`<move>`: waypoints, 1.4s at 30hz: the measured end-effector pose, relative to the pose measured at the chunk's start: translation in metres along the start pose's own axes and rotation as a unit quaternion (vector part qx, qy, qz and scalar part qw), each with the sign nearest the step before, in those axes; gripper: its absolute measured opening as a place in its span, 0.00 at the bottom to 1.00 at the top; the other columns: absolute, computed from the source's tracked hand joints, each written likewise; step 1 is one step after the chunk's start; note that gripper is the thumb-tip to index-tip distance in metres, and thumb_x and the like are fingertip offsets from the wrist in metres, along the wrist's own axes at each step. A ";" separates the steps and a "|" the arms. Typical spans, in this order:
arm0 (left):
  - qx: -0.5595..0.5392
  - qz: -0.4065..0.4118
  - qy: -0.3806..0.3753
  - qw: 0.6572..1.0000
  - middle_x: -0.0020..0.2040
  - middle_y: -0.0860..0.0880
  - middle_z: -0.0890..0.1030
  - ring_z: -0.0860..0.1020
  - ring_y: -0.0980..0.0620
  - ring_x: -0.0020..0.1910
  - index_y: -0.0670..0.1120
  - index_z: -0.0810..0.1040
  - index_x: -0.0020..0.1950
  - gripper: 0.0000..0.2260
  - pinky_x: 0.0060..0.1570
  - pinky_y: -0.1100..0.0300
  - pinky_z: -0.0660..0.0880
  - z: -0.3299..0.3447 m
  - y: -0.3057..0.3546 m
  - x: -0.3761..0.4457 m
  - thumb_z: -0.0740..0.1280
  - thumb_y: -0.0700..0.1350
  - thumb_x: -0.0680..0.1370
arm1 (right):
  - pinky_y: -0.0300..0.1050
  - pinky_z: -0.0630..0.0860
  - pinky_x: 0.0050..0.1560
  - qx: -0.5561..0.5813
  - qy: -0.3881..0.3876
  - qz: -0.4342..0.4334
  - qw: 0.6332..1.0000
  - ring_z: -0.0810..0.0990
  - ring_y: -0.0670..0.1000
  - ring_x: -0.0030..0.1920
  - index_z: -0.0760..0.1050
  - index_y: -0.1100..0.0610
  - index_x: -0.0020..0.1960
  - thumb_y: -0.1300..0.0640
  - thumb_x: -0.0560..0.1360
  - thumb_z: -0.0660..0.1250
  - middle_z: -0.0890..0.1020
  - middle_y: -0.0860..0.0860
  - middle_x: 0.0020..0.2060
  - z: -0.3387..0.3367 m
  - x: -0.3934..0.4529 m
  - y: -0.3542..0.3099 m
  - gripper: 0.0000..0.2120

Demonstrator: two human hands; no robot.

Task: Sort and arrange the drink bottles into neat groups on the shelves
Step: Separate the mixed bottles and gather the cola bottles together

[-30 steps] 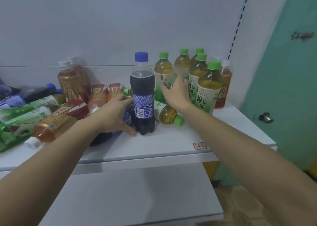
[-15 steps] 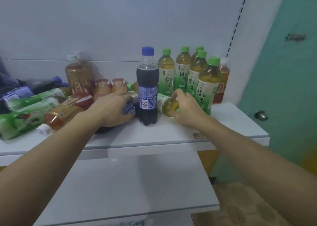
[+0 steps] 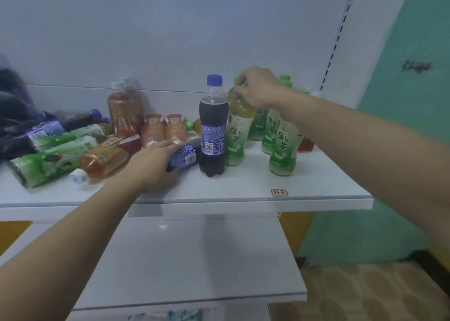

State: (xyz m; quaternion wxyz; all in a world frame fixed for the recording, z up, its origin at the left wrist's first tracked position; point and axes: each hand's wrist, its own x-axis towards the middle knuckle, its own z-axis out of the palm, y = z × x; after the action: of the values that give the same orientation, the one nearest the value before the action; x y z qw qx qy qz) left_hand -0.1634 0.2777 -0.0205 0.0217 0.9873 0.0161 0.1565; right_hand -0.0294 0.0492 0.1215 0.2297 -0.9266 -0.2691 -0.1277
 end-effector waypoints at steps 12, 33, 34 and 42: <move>-0.037 0.014 -0.045 0.998 0.72 0.45 0.75 0.77 0.41 0.65 0.51 0.66 0.79 0.30 0.61 0.48 0.77 0.001 -0.013 0.014 0.71 0.53 0.79 | 0.42 0.71 0.35 -0.056 -0.070 0.017 0.996 0.78 0.51 0.45 0.76 0.55 0.66 0.47 0.81 0.67 0.79 0.54 0.60 -0.015 0.014 -0.011 0.18; -0.023 0.161 -0.081 0.983 0.67 0.43 0.79 0.78 0.44 0.63 0.45 0.75 0.71 0.21 0.64 0.51 0.74 -0.028 -0.136 0.085 0.66 0.52 0.81 | 0.49 0.73 0.51 -0.288 -0.106 0.034 0.951 0.78 0.62 0.62 0.73 0.63 0.68 0.64 0.81 0.61 0.77 0.60 0.64 0.120 0.117 -0.142 0.16; -0.025 0.175 -0.088 0.980 0.67 0.44 0.79 0.77 0.44 0.63 0.45 0.75 0.71 0.21 0.65 0.51 0.73 -0.024 -0.139 0.087 0.66 0.53 0.80 | 0.49 0.74 0.51 -0.285 -0.107 0.058 0.951 0.78 0.62 0.60 0.74 0.62 0.67 0.64 0.80 0.63 0.78 0.60 0.63 0.134 0.117 -0.135 0.16; -0.091 0.233 -0.093 0.964 0.67 0.44 0.79 0.76 0.45 0.65 0.46 0.77 0.69 0.20 0.66 0.50 0.72 0.000 -0.144 0.099 0.66 0.52 0.80 | 0.61 0.72 0.66 -0.307 -0.137 0.105 0.936 0.70 0.64 0.68 0.70 0.50 0.73 0.55 0.80 0.64 0.70 0.60 0.68 0.201 0.116 -0.081 0.22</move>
State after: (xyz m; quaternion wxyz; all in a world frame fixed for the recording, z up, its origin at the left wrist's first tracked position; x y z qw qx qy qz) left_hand -0.0733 0.4258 0.0034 0.0761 0.9679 -0.2304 0.0659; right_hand 0.0431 0.2607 0.0186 -0.0928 -0.9834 -0.1471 -0.0516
